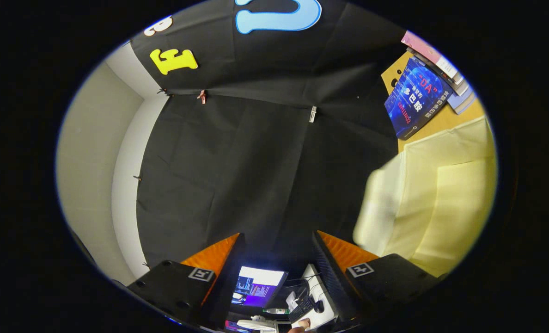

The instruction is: Open the storage box then place both shoes into the box .Put the left shoe in first, then the right shoe, with the right side of both shoes facing outward in a uniform manner.

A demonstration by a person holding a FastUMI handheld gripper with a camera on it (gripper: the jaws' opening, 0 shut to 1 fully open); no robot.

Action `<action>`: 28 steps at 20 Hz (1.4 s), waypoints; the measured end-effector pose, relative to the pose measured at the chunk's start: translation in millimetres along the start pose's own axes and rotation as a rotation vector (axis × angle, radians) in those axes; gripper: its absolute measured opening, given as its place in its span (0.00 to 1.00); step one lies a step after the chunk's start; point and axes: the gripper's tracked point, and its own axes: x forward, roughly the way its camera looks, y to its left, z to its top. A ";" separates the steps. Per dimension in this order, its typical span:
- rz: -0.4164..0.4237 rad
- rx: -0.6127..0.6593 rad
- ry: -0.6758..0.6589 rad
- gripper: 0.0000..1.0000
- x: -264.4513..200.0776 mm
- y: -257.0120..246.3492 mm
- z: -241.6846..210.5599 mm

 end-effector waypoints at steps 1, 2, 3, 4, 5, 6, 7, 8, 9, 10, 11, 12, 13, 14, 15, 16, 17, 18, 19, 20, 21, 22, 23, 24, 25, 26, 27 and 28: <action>-0.017 -0.025 -0.011 0.93 -7.4 -1.2 0.8; -0.027 -0.056 -0.018 0.94 -15.4 -2.2 2.4; -0.041 -0.091 -0.028 0.95 -23.6 -0.1 2.3; -0.057 -0.130 -0.039 0.95 -34.8 -1.4 3.7; -0.081 -0.173 -0.050 0.95 -45.7 -4.0 4.6; -0.116 -0.218 -0.062 0.95 -59.5 -8.9 7.2; -0.157 -0.266 -0.069 0.95 -74.2 -17.3 7.3; -0.210 -0.321 -0.074 0.95 -90.1 -26.8 8.2; -0.266 -0.383 -0.077 0.95 -109.5 -36.6 7.1; -0.327 -0.445 -0.080 0.95 -129.0 -47.8 7.8; -0.394 -0.503 -0.081 0.95 -150.4 -58.8 6.8; -0.467 -0.555 -0.082 0.95 -172.8 -73.9 7.9; -0.548 -0.595 -0.085 0.95 -195.2 -89.0 8.0; -0.622 -0.623 -0.092 0.96 -220.9 -101.4 10.6; -0.679 -0.641 -0.098 0.96 -245.7 -108.8 11.8; -0.734 -0.652 -0.100 0.96 -267.5 -118.8 10.4; -0.789 -0.666 -0.095 0.96 -287.9 -130.5 6.4; -0.845 -0.670 -0.084 0.96 -307.7 -144.2 3.5; -0.889 -0.672 -0.073 0.96 -324.6 -157.5 -0.3; -0.934 -0.674 -0.059 0.96 -341.9 -171.2 -3.8; -0.979 -0.675 -0.043 0.96 -358.4 -187.5 -8.6; -1.019 -0.677 -0.027 0.95 -372.2 -203.5 -12.5; -1.058 -0.670 -0.012 0.93 -384.8 -214.2 -17.0; -1.090 -0.658 -0.003 0.90 -396.6 -226.8 -19.5; -1.116 -0.649 0.011 0.87 -405.6 -237.2 -24.4; -1.142 -0.646 0.026 0.86 -414.7 -247.8 -27.5; -1.170 -0.652 0.041 0.82 -423.9 -256.4 -30.0; -1.193 -0.666 0.058 0.81 -429.0 -264.3 -29.7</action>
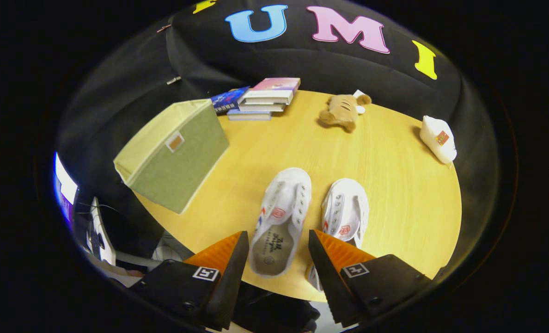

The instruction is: Open the storage box then place both shoes into the box .Put the left shoe in first, then the right shoe, with the right side of both shoes facing outward in a uniform manner.

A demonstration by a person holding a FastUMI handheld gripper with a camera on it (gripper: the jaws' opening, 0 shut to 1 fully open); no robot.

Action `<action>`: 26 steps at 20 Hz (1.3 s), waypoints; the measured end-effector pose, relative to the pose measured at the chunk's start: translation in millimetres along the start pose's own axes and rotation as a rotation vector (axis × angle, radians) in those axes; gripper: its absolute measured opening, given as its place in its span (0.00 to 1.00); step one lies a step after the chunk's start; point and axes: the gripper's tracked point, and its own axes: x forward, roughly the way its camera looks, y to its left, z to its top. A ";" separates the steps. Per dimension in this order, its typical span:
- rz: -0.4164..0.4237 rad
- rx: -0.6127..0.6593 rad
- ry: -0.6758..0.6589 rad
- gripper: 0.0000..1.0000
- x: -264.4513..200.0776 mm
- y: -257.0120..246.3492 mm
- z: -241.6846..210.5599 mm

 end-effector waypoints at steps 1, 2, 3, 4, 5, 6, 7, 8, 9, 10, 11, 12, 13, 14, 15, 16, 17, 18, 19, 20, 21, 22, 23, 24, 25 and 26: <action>-0.012 -0.024 0.004 0.79 4.4 -4.4 -2.7; -0.025 -0.055 0.009 0.77 9.7 -8.6 -5.4; -0.038 -0.085 0.023 0.75 21.0 -10.3 -9.5; -0.046 -0.109 0.030 0.74 29.0 -12.5 -10.6; -0.051 -0.122 0.032 0.73 38.5 -13.0 -10.4; -0.058 -0.129 0.029 0.72 47.0 -13.9 -10.7; -0.069 -0.134 0.028 0.69 54.0 -16.9 -9.9; -0.093 -0.135 0.026 0.66 60.4 -21.1 -10.1; -0.109 -0.134 0.014 0.62 67.1 -23.9 -6.5; -0.132 -0.123 -0.011 0.61 72.3 -28.0 -1.2; -0.143 -0.096 -0.030 0.55 76.7 -29.6 2.5; -0.145 -0.067 -0.047 0.51 80.8 -28.5 5.9; -0.149 -0.050 -0.061 0.45 85.4 -30.1 9.6; -0.159 -0.042 -0.073 0.43 88.7 -31.2 11.7; -0.152 -0.031 -0.074 0.40 92.7 -27.7 12.3; -0.165 -0.016 -0.067 0.37 95.8 -28.1 11.1; -0.187 0.001 -0.062 0.24 95.4 -32.4 10.4; -0.197 0.036 -0.061 0.18 93.2 -33.5 11.4; -0.183 0.080 -0.057 0.09 95.8 -31.1 11.2; -0.170 0.117 -0.060 0.09 94.4 -28.6 13.5; -0.158 0.138 -0.064 0.06 89.8 -27.0 16.8; -0.157 0.138 -0.073 0.06 87.4 -26.9 19.3; -0.158 0.134 -0.082 0.06 84.6 -26.8 22.6; -0.155 0.140 -0.086 0.06 81.2 -25.2 24.0; -0.147 0.152 -0.090 0.05 76.9 -22.5 25.0; -0.139 0.165 -0.098 0.06 71.8 -19.5 28.6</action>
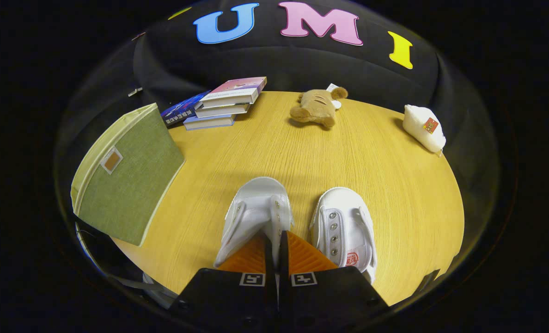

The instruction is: Open the storage box then place both shoes into the box .Put the left shoe in first, then the right shoe, with the right side of both shoes facing outward in a uniform manner.

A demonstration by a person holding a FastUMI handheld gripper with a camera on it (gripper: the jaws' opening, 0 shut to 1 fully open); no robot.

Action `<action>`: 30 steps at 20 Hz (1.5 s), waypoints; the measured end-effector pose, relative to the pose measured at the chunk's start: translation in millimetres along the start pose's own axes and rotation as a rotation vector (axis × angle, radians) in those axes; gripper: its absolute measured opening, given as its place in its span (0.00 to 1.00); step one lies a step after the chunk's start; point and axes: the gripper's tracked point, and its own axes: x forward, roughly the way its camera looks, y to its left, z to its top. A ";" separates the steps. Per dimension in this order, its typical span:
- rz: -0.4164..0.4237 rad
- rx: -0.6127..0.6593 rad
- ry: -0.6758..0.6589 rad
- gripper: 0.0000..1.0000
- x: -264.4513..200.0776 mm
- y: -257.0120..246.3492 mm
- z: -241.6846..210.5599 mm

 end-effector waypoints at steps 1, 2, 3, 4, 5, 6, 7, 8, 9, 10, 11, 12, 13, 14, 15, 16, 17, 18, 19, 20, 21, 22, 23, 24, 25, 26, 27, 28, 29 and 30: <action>0.006 0.016 -0.012 0.06 -7.2 2.7 6.8; 0.015 0.024 -0.025 0.06 -14.9 6.1 14.2; 0.028 0.032 -0.038 0.06 -23.4 10.5 23.3; 0.041 0.044 -0.050 0.06 -33.2 16.3 34.4; 0.055 0.058 -0.058 0.06 -44.7 23.2 45.9; 0.071 0.075 -0.071 0.06 -55.6 31.0 60.1; 0.090 0.088 -0.087 0.06 -67.3 40.3 74.7; 0.110 0.097 -0.100 0.06 -77.5 51.4 90.6; 0.130 0.105 -0.119 0.06 -87.2 63.9 106.5; 0.151 0.109 -0.133 0.06 -96.7 77.7 121.6; 0.175 0.118 -0.142 0.06 -103.9 93.3 134.6; 0.198 0.135 -0.142 0.05 -112.6 109.2 146.9; 0.221 0.152 -0.143 0.05 -119.8 126.5 158.8; 0.243 0.160 -0.135 0.06 -124.2 144.7 168.7; 0.261 0.169 -0.123 0.05 -127.1 161.2 177.0; 0.276 0.179 -0.110 0.05 -128.4 178.0 183.8; 0.289 0.184 -0.094 0.05 -122.9 197.0 185.6; 0.299 0.189 -0.078 0.06 -118.6 214.2 189.1; 0.307 0.200 -0.057 0.05 -113.8 229.6 190.0; 0.312 0.212 -0.034 0.06 -108.2 246.1 189.3; 0.315 0.220 -0.008 0.06 -104.7 260.8 187.4; 0.317 0.233 0.023 0.06 -98.0 276.8 184.6; 0.316 0.240 0.053 0.06 -90.9 289.2 180.2; 0.313 0.246 0.075 0.06 -83.1 301.2 176.9; 0.302 0.244 0.093 0.06 -76.7 310.1 173.3; 0.281 0.235 0.099 0.06 -70.0 316.4 171.2; 0.257 0.222 0.110 0.05 -62.9 321.2 166.7; 0.233 0.217 0.122 0.05 -55.0 324.4 163.0; 0.208 0.225 0.138 0.06 -47.9 326.7 157.6; 0.191 0.234 0.159 0.06 -40.1 329.3 153.1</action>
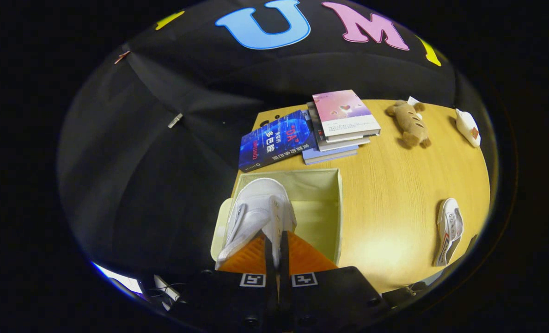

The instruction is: Open the storage box then place both shoes into the box .Put the left shoe in first, then the right shoe, with the right side of both shoes facing outward in a uniform manner.

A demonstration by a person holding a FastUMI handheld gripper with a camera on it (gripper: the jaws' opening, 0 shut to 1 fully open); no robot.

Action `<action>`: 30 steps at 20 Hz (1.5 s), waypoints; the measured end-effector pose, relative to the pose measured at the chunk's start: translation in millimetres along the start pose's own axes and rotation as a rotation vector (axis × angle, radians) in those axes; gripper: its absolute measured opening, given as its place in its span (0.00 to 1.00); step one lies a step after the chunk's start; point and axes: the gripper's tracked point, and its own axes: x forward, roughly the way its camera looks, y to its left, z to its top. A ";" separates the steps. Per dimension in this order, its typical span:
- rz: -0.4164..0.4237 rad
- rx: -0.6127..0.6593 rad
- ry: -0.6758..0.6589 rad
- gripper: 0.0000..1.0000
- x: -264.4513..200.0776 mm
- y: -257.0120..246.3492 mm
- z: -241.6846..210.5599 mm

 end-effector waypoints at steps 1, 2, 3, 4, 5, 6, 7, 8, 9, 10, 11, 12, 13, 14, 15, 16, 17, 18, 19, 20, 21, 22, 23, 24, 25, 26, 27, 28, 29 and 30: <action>-0.011 0.014 0.012 0.06 8.4 1.2 -2.2; -0.022 0.030 0.028 0.05 16.1 2.0 -4.3; -0.037 0.051 0.049 0.06 23.4 0.9 -8.1; -0.048 0.063 0.058 0.06 27.3 0.3 -10.1; -0.061 0.073 0.068 0.06 35.0 0.4 -14.5; -0.069 0.077 0.078 0.06 39.2 0.0 -16.0; -0.077 0.082 0.082 0.06 43.0 0.4 -18.3; -0.079 0.082 0.087 0.06 45.4 0.7 -20.2; -0.074 0.077 0.092 0.06 48.3 3.1 -21.3; -0.061 0.070 0.093 0.06 51.6 6.3 -21.8; -0.041 0.069 0.098 0.06 52.1 10.8 -23.0; -0.014 0.073 0.107 0.08 53.5 17.3 -24.4; 0.015 0.080 0.111 0.17 53.3 24.3 -24.7; 0.032 0.075 0.099 0.23 50.5 29.3 -21.5; 0.049 0.062 0.086 0.34 48.5 33.8 -16.1; 0.055 0.046 0.078 0.44 48.7 36.2 -13.8; 0.065 0.036 0.074 0.54 46.3 38.1 -12.4; 0.075 0.032 0.074 0.65 45.7 41.0 -12.7; 0.084 0.027 0.077 0.85 42.9 41.6 -13.2; 0.090 0.019 0.076 0.88 39.6 40.9 -14.4; 0.094 0.012 0.074 0.91 35.9 40.0 -14.5; 0.105 0.007 0.078 0.93 31.4 40.3 -16.8; 0.124 0.004 0.082 0.97 24.9 41.7 -17.5; 0.147 -0.001 0.081 0.97 14.8 41.7 -14.8; 0.168 -0.008 0.073 0.97 4.8 41.8 -11.4; 0.190 -0.016 0.060 0.97 -6.5 40.1 -8.3; 0.208 -0.031 0.041 0.98 -18.4 35.6 -4.2; 0.226 -0.046 0.014 0.98 -31.0 30.1 1.1; 0.242 -0.067 -0.016 0.98 -44.1 22.9 6.6; 0.241 -0.097 -0.046 0.98 -56.2 9.8 9.4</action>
